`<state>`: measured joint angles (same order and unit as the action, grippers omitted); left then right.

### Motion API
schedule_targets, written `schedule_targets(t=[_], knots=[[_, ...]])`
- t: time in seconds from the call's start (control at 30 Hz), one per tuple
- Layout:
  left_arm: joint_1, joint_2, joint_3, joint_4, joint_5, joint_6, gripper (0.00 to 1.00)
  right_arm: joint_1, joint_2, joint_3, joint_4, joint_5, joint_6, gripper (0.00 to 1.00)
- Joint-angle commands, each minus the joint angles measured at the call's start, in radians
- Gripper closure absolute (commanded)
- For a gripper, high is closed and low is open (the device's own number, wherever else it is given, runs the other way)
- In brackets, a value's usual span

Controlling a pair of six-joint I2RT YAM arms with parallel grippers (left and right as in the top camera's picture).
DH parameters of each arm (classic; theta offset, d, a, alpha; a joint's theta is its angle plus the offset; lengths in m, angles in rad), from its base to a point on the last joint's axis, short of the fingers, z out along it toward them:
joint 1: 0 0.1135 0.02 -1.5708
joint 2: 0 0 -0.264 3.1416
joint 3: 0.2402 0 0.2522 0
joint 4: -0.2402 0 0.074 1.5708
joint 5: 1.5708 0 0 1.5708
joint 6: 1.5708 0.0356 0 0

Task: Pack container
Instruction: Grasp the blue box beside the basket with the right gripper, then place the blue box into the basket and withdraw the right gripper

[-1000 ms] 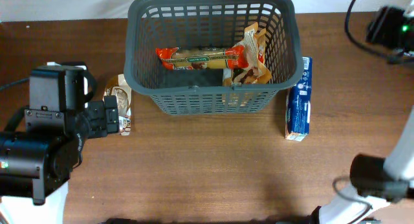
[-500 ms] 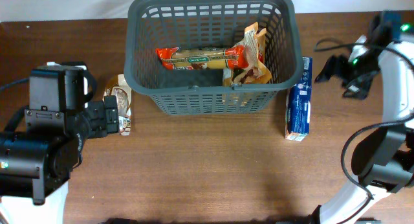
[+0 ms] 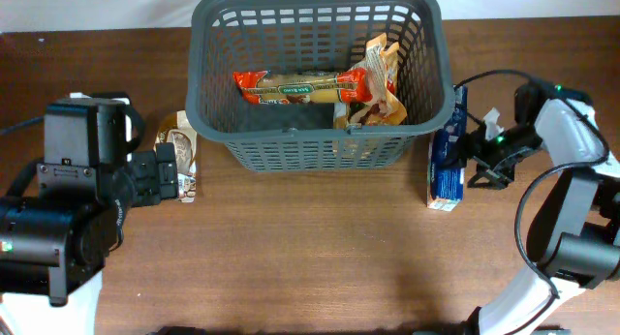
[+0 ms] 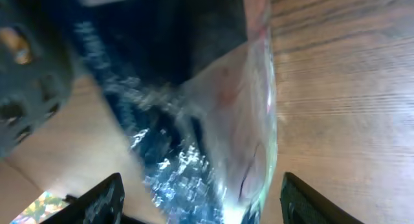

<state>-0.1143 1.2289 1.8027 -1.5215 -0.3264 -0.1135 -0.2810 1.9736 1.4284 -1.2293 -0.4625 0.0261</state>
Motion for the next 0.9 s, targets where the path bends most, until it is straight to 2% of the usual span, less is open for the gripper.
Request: schedule_targets(t=[0.0, 0.2, 0.27, 0.3, 0.37, 0.4, 0.43, 0.67, 0.87], knots=[[0.006, 0.000, -0.003, 0.002, -0.010, 0.001, 0.01, 0.020, -0.018, -0.069, 0.050, -0.008, 0.006, 0.32], [0.006, 0.000, -0.003, 0.002, -0.010, 0.002, 0.01, 0.040, -0.018, -0.151, 0.152, 0.062, 0.087, 0.31], [0.006, 0.000, -0.003, 0.002, -0.010, 0.002, 0.01, 0.040, -0.018, -0.180, 0.188, 0.068, 0.117, 0.40], [0.006, 0.000, -0.003, 0.002, -0.010, 0.002, 0.01, 0.039, -0.018, -0.182, 0.191, 0.079, 0.127, 0.48], [0.006, 0.000, -0.003, 0.002, -0.010, 0.002, 0.01, 0.039, -0.019, -0.181, 0.191, 0.107, 0.149, 0.84], [0.006, 0.000, -0.003, 0.002, -0.010, 0.001, 0.01, 0.036, -0.023, -0.179, 0.192, 0.108, 0.149, 0.93], [0.006, 0.000, -0.003, 0.002, -0.010, 0.001, 0.01, 0.032, -0.025, -0.176, 0.194, 0.108, 0.149, 0.96], [0.006, 0.000, -0.003, 0.002, -0.010, 0.002, 0.01, -0.031, -0.126, -0.042, 0.188, 0.117, 0.149, 0.96], [0.006, 0.000, -0.003, 0.002, -0.010, 0.001, 0.01, -0.087, -0.237, 0.340, 0.026, 0.172, 0.162, 0.96]])
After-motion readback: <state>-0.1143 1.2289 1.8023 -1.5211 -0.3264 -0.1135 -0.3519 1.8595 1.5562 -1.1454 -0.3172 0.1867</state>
